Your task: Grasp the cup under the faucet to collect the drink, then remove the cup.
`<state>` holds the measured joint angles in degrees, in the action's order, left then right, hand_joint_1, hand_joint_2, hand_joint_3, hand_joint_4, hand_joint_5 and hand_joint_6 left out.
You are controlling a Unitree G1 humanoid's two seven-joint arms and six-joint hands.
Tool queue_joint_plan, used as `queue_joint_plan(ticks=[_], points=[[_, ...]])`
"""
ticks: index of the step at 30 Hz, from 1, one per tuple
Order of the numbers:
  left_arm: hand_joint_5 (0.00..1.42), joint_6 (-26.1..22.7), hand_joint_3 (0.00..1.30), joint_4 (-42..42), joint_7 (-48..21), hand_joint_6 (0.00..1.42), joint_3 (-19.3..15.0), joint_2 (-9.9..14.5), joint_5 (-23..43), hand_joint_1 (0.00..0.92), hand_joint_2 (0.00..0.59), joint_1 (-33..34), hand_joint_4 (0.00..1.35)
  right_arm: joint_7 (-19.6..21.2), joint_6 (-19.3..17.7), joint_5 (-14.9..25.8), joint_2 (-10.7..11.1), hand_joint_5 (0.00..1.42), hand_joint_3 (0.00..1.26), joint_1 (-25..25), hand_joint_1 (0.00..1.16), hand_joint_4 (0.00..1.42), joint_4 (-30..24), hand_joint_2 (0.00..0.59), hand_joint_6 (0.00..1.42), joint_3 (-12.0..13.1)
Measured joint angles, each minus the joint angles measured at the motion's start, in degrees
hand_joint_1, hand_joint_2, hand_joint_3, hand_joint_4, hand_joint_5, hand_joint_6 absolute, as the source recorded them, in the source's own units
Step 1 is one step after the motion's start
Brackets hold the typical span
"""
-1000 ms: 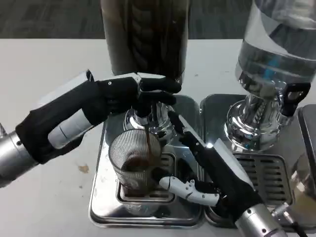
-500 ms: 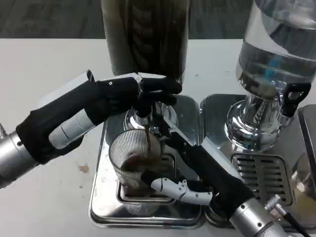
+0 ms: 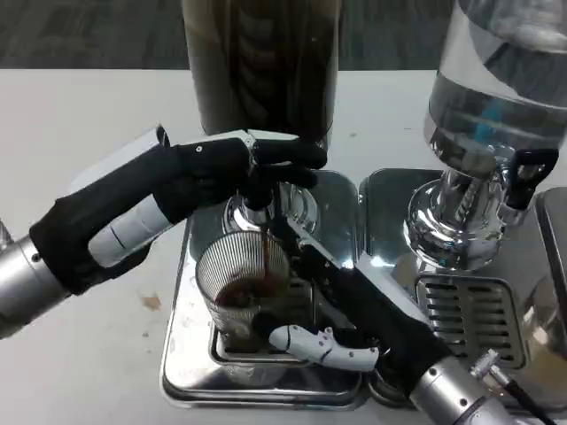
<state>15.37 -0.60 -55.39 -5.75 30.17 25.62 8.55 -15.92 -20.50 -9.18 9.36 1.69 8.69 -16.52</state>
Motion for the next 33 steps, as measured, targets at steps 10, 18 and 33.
queue_joint_plan(ticks=[10, 18, 33], points=[[0.24, 0.0, 0.3, -0.23, 0.35, 0.14, 0.08, 0.0, 0.0, 0.0, 0.093, -0.24, 0.21, -0.79, 0.0, 0.43, 0.07, 0.0, 0.0, -0.73, 0.54, 0.0, 0.41, 0.207, 0.03, 0.01], [0.24, 0.0, 0.3, -0.56, 0.84, 0.14, 0.09, 0.0, -0.06, 0.0, 0.097, -0.61, 0.21, -0.85, 0.27, -0.34, 0.26, 0.0, 0.0, -1.35, 0.54, 0.0, 0.42, 0.207, 0.02, 0.0], [0.25, 0.02, 0.3, -1.05, 1.43, 0.14, 0.05, 0.0, -0.43, 0.0, 0.1, -0.97, 0.22, 0.31, 0.9, -2.94, 0.25, 0.0, 0.0, -3.5, 0.63, 0.0, 2.22, 0.182, 0.02, 0.02]])
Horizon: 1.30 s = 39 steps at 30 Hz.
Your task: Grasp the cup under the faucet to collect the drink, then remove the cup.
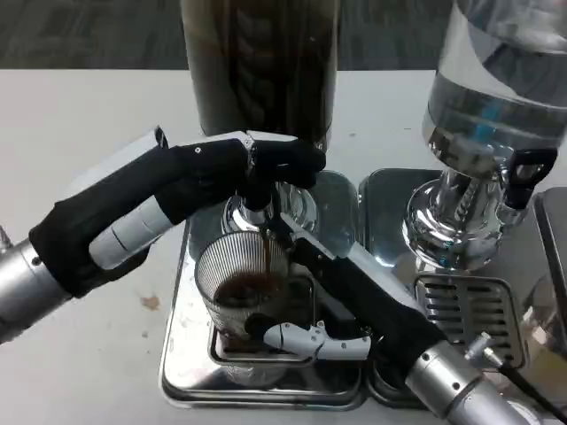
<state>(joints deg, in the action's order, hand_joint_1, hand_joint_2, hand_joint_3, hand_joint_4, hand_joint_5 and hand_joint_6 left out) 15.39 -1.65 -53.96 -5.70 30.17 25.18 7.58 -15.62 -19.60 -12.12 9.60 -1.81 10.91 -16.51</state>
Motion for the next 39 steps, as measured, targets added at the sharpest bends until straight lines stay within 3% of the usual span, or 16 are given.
queue_joint_plan(ticks=[10, 14, 23, 39], points=[[0.25, 0.56, 0.28, -0.11, 0.35, 0.14, -0.12, -0.06, -0.61, 0.0, 0.097, -0.09, 0.22, 0.07, 0.04, 0.04, -0.02, 0.0, 0.0, -0.1, 0.65, 0.0, 0.25, 0.194, 0.03, 0.19], [0.25, 1.0, 0.27, -0.02, 2.33, 0.16, -0.82, -1.13, -0.85, 0.0, 0.095, -0.54, 0.21, 0.3, 0.04, 0.04, -0.02, 0.0, 0.0, -0.09, 0.65, 0.0, 0.25, 0.195, 0.03, 0.37], [0.27, 5.54, 0.26, 0.59, 10.34, 0.18, -7.35, -3.06, -3.17, 0.0, 0.094, -2.16, 0.21, 0.38, 0.07, 0.05, -0.08, 0.0, 0.0, -0.09, 0.64, 0.0, 0.27, 0.197, 0.03, 0.42], [0.25, 7.52, 0.25, 5.46, 15.76, 0.14, -10.79, -3.11, -6.59, 0.0, 0.092, -3.86, 0.21, 1.32, 0.77, -0.11, -0.8, 0.0, 0.0, -0.09, 0.63, 0.0, 0.3, 0.201, 0.03, 0.28]])
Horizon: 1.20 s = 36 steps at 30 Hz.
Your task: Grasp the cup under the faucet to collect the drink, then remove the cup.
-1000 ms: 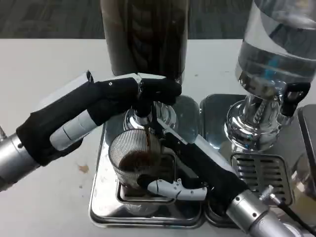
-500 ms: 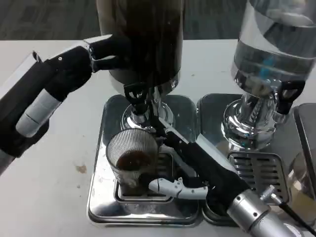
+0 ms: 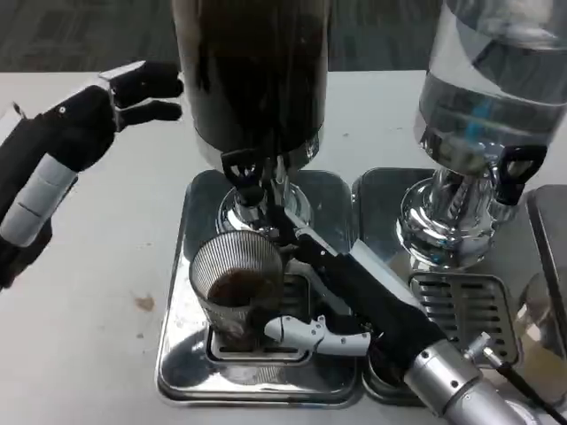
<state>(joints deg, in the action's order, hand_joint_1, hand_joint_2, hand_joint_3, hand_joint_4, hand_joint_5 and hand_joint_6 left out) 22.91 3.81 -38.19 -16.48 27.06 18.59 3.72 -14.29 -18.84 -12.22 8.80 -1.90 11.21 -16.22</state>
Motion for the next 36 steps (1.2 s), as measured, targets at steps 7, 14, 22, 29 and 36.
queue_joint_plan(ticks=[7, 14, 22, 29, 36], points=[[0.25, 1.16, 0.24, 2.07, 1.0, 0.14, -0.25, 0.0, -1.63, 0.0, 0.091, -1.21, 0.21, 0.14, 0.27, -0.15, -0.03, 0.0, 0.0, -0.05, 0.62, 0.0, 0.0, 0.206, 0.03, -0.31], [0.18, 3.54, 0.2, 2.78, 2.48, 0.11, -0.35, 0.03, -5.49, 0.0, 0.081, -2.81, 0.14, 0.15, 0.27, -0.15, 0.11, 0.0, 0.0, -0.59, 0.62, 0.0, 0.01, 0.207, 0.03, -0.28], [0.04, 6.59, 0.1, 2.73, 7.94, 0.02, -0.56, 1.32, -13.07, 0.0, 0.067, -5.78, 0.01, 0.45, 0.27, -0.17, 0.11, 0.0, 0.0, -1.4, 0.62, 0.0, 0.78, 0.207, 0.03, -0.29], [0.02, 6.69, 0.09, 2.1, 10.21, 0.0, -0.17, 1.66, -16.51, 0.0, 0.069, -7.67, 0.0, 0.47, 0.27, -0.48, 0.64, 0.0, 0.0, -2.06, 0.62, 0.0, 1.42, 0.204, 0.03, -0.16], [0.01, 6.65, 0.11, 1.92, 10.4, 0.0, 0.16, 1.65, -16.24, 0.0, 0.079, -7.85, 0.0, 0.47, 0.27, -0.7, 0.82, 0.0, 0.0, -2.27, 0.64, 0.0, 1.57, 0.196, 0.03, -0.01]])
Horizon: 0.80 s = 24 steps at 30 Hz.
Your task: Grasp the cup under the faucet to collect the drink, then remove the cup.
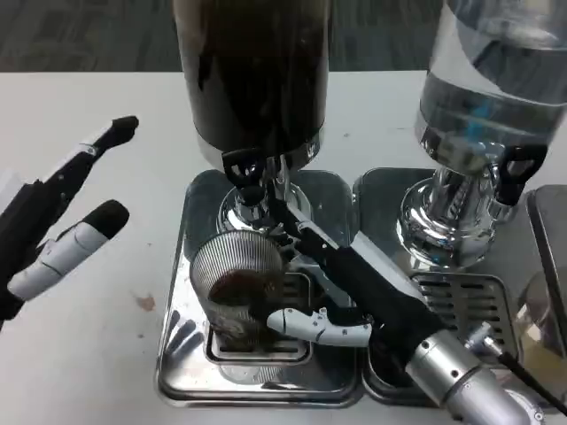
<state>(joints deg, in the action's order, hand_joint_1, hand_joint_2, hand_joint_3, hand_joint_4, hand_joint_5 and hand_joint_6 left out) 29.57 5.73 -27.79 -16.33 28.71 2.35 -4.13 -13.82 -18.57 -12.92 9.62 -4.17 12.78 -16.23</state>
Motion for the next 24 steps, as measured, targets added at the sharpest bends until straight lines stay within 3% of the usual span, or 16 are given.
queue_joint_plan(ticks=[24], points=[[0.03, -0.91, 0.17, 0.0, 0.0, 0.01, 1.26, 0.0, 2.23, 0.0, 0.1, -0.85, 0.06, 0.34, 2.32, -3.3, -0.25, 0.0, 0.0, -1.64, 0.74, 0.0, -0.02, 0.177, 0.05, -1.17]])
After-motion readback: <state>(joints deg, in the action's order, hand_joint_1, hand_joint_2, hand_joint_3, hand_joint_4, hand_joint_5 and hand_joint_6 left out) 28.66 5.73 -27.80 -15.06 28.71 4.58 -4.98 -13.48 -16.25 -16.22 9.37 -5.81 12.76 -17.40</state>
